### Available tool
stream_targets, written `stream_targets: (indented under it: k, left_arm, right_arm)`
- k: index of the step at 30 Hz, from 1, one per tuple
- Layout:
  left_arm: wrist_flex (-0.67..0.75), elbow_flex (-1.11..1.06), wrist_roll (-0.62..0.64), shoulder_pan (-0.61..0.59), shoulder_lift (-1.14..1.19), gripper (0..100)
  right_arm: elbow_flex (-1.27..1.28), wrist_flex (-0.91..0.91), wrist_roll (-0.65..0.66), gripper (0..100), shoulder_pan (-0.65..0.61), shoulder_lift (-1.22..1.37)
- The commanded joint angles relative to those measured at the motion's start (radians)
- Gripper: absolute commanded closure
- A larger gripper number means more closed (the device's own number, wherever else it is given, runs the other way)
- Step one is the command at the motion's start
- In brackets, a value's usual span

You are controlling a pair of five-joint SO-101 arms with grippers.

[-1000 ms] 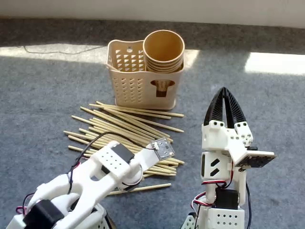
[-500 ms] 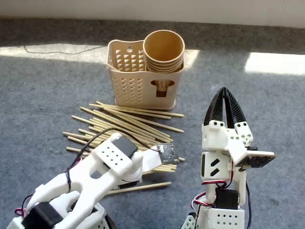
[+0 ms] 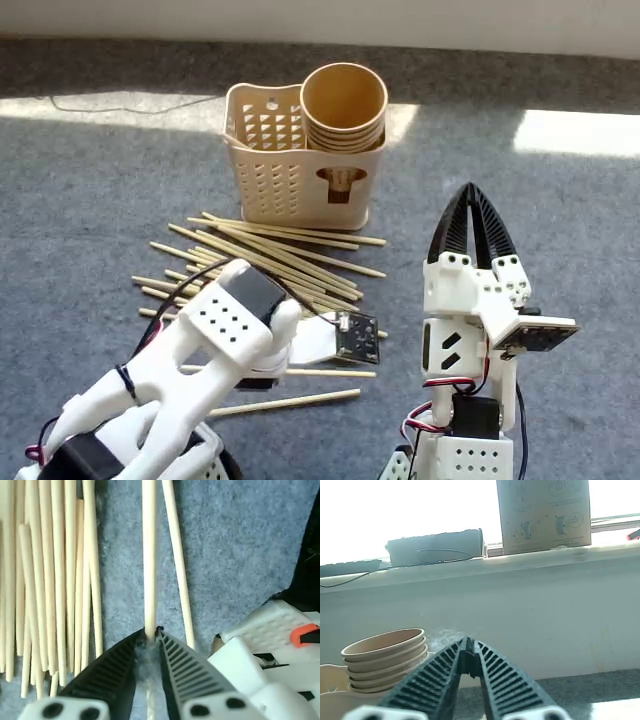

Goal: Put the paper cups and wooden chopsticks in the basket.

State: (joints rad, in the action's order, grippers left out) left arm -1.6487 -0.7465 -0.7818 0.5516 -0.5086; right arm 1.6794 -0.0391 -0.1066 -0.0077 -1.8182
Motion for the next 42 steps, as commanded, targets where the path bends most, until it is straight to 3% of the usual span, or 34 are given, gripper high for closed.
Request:
stream_targets:
  k: [1, 7, 15, 20, 42]
  left_arm:
    - [-0.038, 0.099, -0.011, -0.084, -0.030, 99]
    - [-0.061, 0.214, -0.009, -0.220, -0.031, 99]
    - [-0.061, 0.364, 0.000, -0.312, -0.031, 99]
    - [-0.063, 0.472, 0.117, -0.315, -0.031, 99]
    - [-0.095, 0.819, 0.296, -0.311, -0.031, 99]
  right_arm:
    - [0.090, 0.002, 0.003, 99.2, 0.010, -0.015]
    - [0.090, 0.002, 0.003, 99.2, 0.010, -0.015]
    - [0.090, 0.002, 0.003, 99.2, 0.010, -0.015]
    - [0.090, 0.002, 0.003, 99.2, 0.010, -0.015]
    - [0.090, 0.002, 0.003, 99.2, 0.010, -0.015]
